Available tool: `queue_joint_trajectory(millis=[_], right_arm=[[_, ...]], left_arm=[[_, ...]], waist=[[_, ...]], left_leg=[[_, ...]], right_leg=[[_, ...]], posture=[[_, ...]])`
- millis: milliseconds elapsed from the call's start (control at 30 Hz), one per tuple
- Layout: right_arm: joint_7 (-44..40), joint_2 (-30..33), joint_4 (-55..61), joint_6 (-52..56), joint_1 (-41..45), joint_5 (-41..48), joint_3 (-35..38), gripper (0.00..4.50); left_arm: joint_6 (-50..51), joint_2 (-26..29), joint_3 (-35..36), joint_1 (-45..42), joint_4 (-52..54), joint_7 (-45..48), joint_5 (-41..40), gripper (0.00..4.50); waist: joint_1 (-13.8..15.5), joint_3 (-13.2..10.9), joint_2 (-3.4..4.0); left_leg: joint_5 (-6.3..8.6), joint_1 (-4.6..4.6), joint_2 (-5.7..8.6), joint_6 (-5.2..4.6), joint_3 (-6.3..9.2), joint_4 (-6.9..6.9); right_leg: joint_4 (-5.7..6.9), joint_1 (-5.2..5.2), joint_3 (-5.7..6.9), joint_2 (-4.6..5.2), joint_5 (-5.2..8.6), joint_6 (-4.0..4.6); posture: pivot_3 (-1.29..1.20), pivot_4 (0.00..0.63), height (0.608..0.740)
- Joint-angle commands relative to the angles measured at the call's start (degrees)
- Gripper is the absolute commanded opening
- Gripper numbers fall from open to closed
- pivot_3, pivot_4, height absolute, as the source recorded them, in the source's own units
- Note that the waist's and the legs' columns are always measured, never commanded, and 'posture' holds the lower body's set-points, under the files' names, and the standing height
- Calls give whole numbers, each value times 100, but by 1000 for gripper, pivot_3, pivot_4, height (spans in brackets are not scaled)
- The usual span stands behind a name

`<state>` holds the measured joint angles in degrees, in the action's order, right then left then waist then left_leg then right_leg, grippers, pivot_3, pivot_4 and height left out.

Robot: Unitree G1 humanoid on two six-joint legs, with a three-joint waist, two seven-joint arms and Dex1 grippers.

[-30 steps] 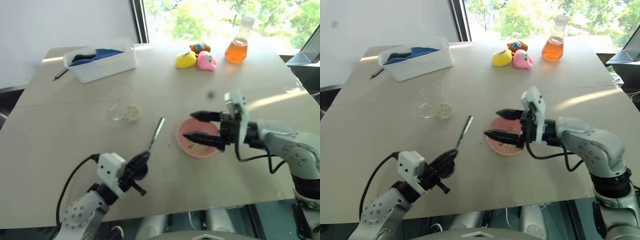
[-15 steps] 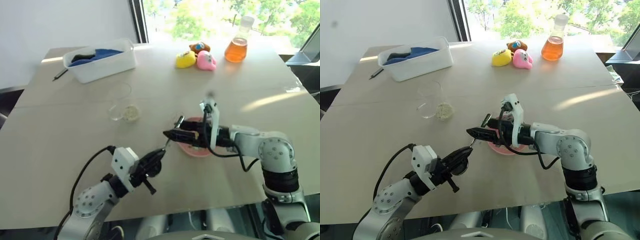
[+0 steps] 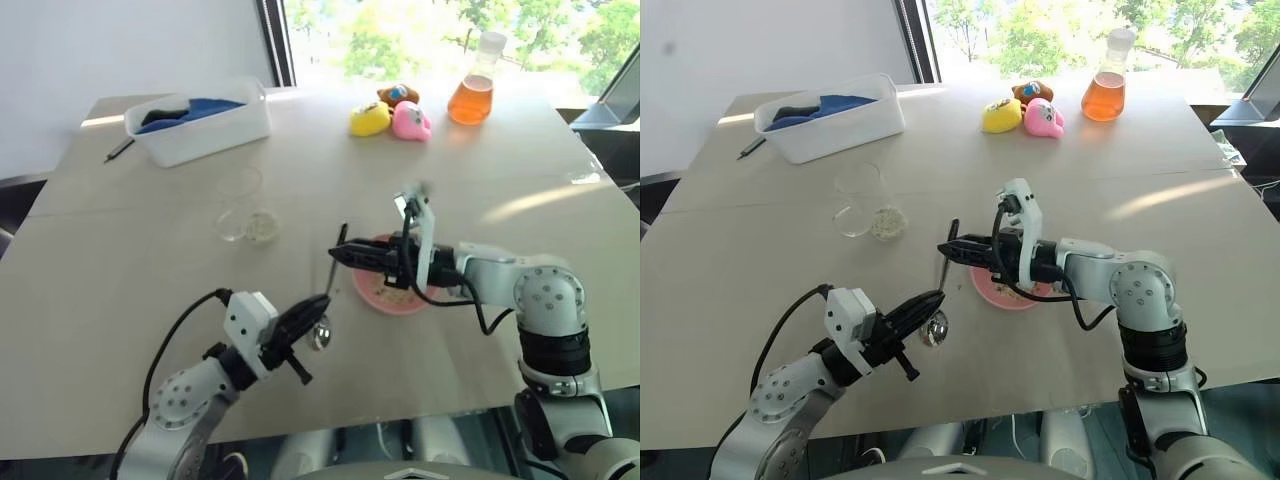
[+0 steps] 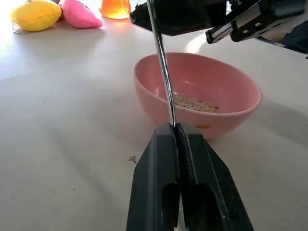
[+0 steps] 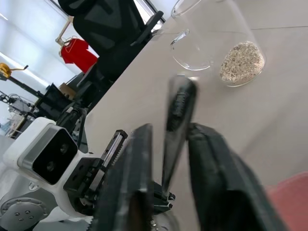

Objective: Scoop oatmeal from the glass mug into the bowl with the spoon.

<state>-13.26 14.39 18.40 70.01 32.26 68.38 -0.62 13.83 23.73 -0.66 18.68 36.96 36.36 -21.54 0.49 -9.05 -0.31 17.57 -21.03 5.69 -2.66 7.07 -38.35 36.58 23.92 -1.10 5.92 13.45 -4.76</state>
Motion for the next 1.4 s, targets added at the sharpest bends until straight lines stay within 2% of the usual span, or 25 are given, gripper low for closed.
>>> queue_joint_trajectory(millis=[33,1100,1133,1167,1200,1400], right_arm=[[66,-59,40,-28,179,198,161,57],[-35,-158,85,-211,248,-28,117,57],[-19,-173,82,-225,257,-43,120,655],[-7,-187,79,-243,264,-55,121,915],[13,-207,76,-263,270,-59,120,1436],[-48,-153,143,-174,211,44,90,1436]], left_arm=[[-148,38,-22,12,49,66,-63,0],[-136,879,70,-285,-411,823,-517,0],[-139,885,64,-297,-420,839,-520,0],[-140,887,62,-310,-430,852,-521,0],[-142,888,63,-331,-448,866,-520,0],[-161,798,103,-439,-544,832,-555,0]], waist=[[-1,0,0],[-122,-3,5],[-123,-3,6],[-130,-5,8],[-130,-6,10],[-127,-7,12]], left_leg=[[0,0,0,0,0,0],[0,-2,0,0,-1,0],[-1,-2,0,1,-2,0],[-1,-2,0,1,-2,0],[-1,-2,0,1,-7,0],[-1,-2,0,1,-8,0]], right_leg=[[1,0,0,0,0,0],[9,12,-4,0,0,0],[11,12,-4,0,0,0],[12,13,-5,0,0,0],[12,14,-10,0,0,0],[15,16,-12,0,0,0]], posture=[[0,150,740],[0,150,740],[0,150,740],[0,150,740],[0,150,740],[0,150,740]])
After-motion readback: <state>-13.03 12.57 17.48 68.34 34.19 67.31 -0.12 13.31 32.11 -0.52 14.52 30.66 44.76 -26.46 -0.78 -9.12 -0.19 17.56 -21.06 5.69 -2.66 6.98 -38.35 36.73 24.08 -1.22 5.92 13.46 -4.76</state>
